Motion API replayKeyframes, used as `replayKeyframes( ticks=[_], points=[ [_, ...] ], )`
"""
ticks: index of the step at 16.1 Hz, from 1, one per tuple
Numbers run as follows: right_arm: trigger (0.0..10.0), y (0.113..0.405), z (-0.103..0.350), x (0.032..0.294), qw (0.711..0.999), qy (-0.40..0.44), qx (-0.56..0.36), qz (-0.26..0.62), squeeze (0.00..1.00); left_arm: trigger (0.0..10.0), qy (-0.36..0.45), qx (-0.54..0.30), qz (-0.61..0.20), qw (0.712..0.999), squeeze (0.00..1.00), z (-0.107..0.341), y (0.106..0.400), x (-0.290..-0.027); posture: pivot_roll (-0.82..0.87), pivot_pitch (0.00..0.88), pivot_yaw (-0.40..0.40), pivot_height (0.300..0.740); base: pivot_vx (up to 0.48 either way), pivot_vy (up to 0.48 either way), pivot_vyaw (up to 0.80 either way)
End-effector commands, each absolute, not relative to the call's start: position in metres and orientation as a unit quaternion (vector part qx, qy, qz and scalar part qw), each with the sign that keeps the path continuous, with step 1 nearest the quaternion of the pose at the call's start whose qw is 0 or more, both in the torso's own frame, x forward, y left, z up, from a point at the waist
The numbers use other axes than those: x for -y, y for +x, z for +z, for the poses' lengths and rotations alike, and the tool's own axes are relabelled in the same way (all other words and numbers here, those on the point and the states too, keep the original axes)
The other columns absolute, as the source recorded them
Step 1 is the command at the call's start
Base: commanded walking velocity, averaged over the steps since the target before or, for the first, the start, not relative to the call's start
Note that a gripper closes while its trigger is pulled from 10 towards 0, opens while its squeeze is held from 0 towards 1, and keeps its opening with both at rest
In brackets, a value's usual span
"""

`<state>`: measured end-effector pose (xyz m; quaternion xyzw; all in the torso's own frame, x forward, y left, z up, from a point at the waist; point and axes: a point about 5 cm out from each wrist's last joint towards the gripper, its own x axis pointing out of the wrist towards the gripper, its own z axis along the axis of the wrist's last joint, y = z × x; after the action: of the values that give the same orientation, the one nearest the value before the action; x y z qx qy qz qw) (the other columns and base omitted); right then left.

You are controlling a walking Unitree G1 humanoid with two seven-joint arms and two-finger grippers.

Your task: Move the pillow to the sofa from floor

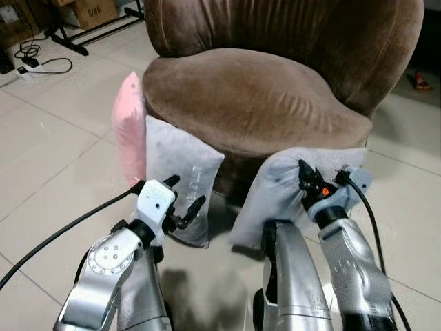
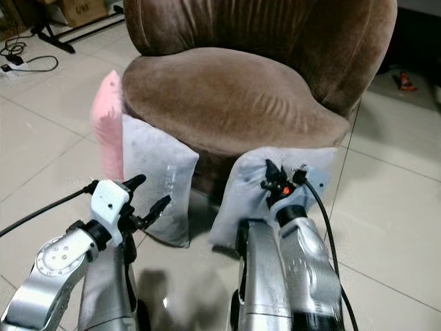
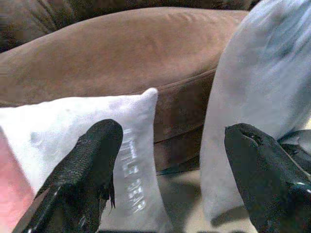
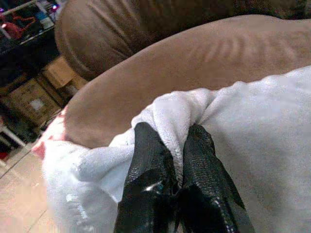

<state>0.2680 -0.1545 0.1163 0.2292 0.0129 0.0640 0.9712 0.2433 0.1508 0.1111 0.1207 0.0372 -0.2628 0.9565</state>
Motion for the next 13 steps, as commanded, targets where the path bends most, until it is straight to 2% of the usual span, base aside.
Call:
replayKeyframes(
  ticks=[1, 2, 3, 4, 7, 10, 13],
  points=[
    [0.0, 0.269, 0.151, 0.149, 0.967, 0.229, 0.057, 0.093, 0.0, 10.0, 0.127, -0.03, -0.253, 0.959, 0.0, 0.114, 0.243, -0.153, -0.03, 0.0, -0.002, 0.427, 0.0, 0.0, 0.0],
    [0.0, 0.265, 0.174, 0.153, 0.966, 0.228, 0.087, 0.079, 0.0, 10.0, 0.131, -0.018, -0.226, 0.965, 0.0, 0.119, 0.242, -0.158, -0.03, 0.0, 0.004, 0.427, 0.0, 0.0, 0.0],
    [1.7, 0.268, 0.201, 0.163, 0.969, 0.209, 0.126, 0.038, 0.0, 10.0, 0.132, -0.006, -0.197, 0.971, 0.0, 0.125, 0.243, -0.163, -0.04, 0.0, 0.009, 0.427, 0.0, 0.0, 0.0],
    [10.0, 0.271, 0.218, 0.168, 0.974, 0.187, 0.128, 0.012, 0.0, 10.0, 0.13, 0.003, -0.173, 0.976, 0.0, 0.131, 0.244, -0.168, -0.04, 0.0, 0.009, 0.427, 0.0, 0.0, 0.0],
    [10.0, 0.267, 0.25, 0.164, 0.975, 0.139, 0.172, 0.025, 0.0, 10.0, 0.128, 0.04, -0.138, 0.981, 0.0, 0.153, 0.247, -0.173, -0.05, 0.0, 0.01, 0.427, 0.0, 0.0, 0.0],
    [10.0, 0.266, 0.237, 0.145, 0.982, 0.135, 0.132, 0.025, 0.0, 10.0, 0.153, 0.071, -0.105, 0.98, 0.0, 0.168, 0.259, -0.175, -0.03, 0.0, 0.004, 0.452, 0.0, 0.0, 0.0],
    [10.0, 0.272, 0.255, 0.143, 0.978, 0.134, 0.157, 0.026, 0.0, 10.0, 0.145, 0.078, -0.1, 0.981, 0.0, 0.174, 0.261, -0.172, -0.02, 0.0, -0.008, 0.477, 0.0, 0.0, 0.0]
  ],
)
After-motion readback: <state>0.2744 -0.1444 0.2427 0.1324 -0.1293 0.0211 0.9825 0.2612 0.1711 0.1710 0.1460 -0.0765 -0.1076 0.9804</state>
